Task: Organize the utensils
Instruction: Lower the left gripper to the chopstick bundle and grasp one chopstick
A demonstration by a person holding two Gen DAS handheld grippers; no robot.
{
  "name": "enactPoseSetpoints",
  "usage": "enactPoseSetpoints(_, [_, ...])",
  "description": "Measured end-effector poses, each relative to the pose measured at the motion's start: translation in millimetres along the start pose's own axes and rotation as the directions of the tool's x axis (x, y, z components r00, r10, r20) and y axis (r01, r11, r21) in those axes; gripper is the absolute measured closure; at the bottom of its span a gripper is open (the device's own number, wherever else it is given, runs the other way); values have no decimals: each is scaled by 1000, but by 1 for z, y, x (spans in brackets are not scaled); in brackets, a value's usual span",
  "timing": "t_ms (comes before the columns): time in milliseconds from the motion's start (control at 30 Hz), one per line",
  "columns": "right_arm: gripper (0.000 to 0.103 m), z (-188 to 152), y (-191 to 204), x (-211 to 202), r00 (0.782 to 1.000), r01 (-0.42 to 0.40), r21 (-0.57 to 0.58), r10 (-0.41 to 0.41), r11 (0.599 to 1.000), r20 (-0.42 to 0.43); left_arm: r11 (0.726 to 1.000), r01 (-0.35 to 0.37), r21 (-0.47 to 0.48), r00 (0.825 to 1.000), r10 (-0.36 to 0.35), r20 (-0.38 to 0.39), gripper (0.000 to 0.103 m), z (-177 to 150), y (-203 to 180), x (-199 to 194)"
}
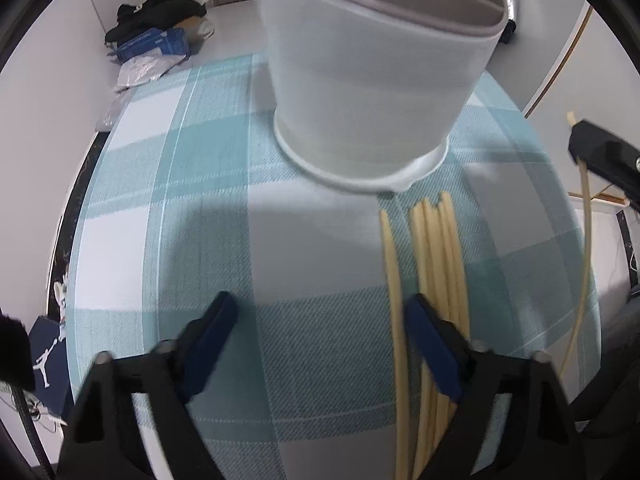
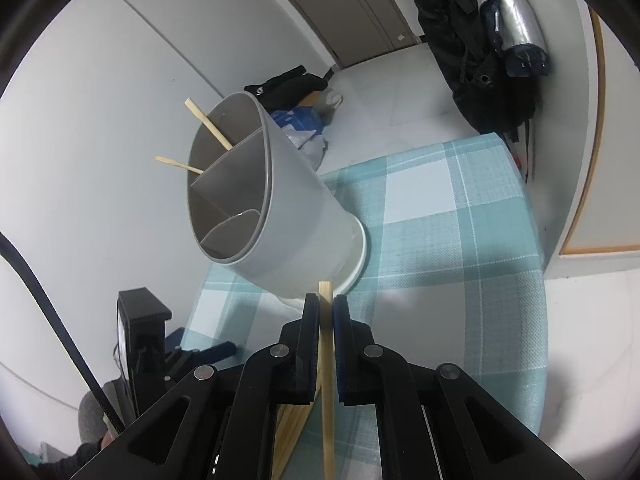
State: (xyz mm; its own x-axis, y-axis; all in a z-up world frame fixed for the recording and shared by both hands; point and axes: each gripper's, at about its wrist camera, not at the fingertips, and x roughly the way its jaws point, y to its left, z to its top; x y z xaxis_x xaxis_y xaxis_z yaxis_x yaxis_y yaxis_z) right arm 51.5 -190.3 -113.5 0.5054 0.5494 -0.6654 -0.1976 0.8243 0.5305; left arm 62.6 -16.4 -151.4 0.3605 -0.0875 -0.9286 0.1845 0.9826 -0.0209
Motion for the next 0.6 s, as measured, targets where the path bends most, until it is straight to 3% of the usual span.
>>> enactPoseSetpoints(67, [97,0,-1,0,1000,-2,0,2,1000,-3,1000,14,15,1000,-14,11,53,6,-3,1])
enactPoseSetpoints(133, [97,1,-2,1,1000,-4,2,4,1000,-3,999,26,25,999,-26,19,66,10,-7,1])
enactPoseSetpoints(233, [97,2,-3,1,1000,-6,0,6,1000,-2,999,38,32,999,-38,26,75,12,-13,2])
enactPoseSetpoints(333, [97,3,-3,0,1000,-2,-4,2,1000,2,998,58,14,998,-59,34,98,14,-13,2])
enactPoseSetpoints(467, [97,6,-3,-3,1000,-3,-6,3,1000,17,992,112,-52,993,-110,45,101,14,-3,2])
enactPoseSetpoints(600, [97,7,-1,-9,999,-1,-25,2,1000,42,987,136,-82,985,-126,116,101,11,6,-13])
